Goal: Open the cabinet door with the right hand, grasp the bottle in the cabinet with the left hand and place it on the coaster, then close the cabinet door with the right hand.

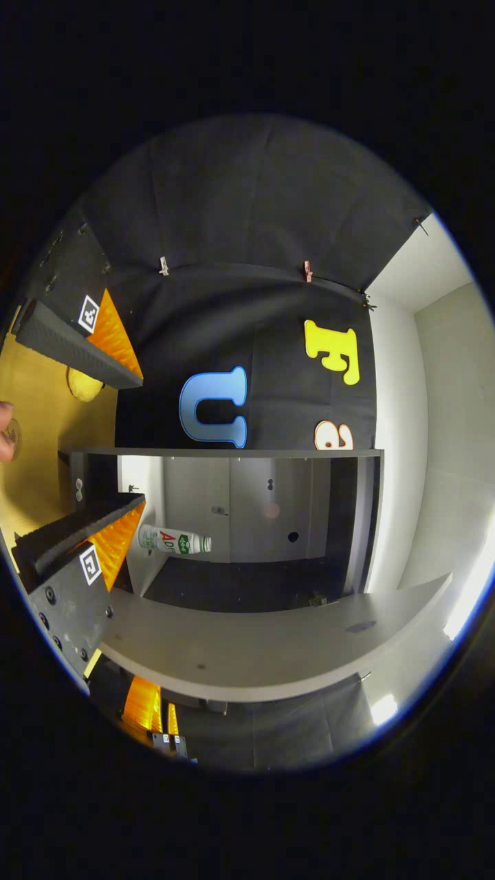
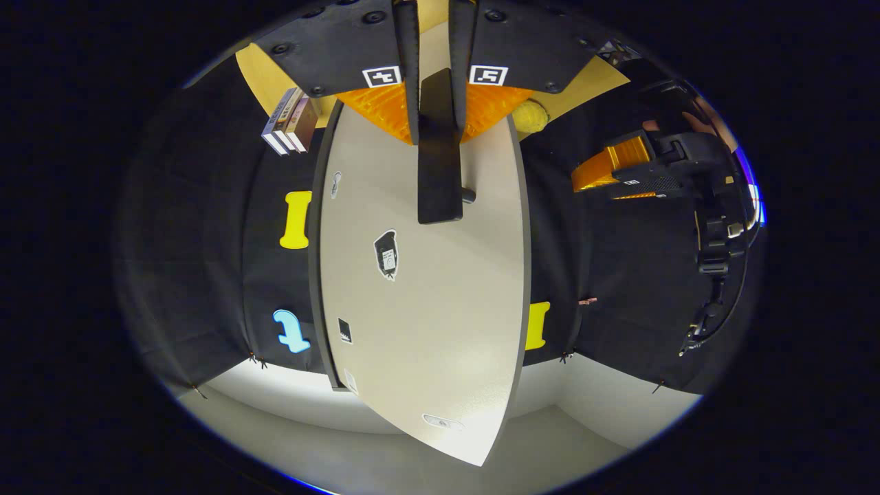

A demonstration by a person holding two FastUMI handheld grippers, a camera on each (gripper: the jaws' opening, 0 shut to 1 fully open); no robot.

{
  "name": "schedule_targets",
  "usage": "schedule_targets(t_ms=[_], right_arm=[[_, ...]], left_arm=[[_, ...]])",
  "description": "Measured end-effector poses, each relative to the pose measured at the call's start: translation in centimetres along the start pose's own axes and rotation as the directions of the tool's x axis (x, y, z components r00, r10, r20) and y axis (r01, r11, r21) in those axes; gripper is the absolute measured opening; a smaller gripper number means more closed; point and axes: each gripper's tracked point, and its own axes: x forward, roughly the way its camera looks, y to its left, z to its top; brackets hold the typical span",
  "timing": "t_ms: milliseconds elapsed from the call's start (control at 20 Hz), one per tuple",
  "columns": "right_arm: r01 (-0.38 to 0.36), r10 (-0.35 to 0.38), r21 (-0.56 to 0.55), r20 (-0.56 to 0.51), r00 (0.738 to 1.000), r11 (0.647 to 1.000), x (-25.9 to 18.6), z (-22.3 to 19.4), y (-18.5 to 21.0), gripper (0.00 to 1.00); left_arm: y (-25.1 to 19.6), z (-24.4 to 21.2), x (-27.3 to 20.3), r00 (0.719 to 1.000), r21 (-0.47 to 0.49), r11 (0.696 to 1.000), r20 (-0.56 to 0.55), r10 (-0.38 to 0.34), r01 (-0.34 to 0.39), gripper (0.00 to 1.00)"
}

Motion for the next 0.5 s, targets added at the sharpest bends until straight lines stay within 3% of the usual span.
schedule_targets(t_ms=[500], right_arm=[[0.187,-0.187,0.008,0.016,0.982,0.982,-4.2,0.5,-6.4,0.22]], left_arm=[[-4.0,0.1,1.1,0.996,-0.001,0.996,-0.007,-0.09,0.09,0.96]])
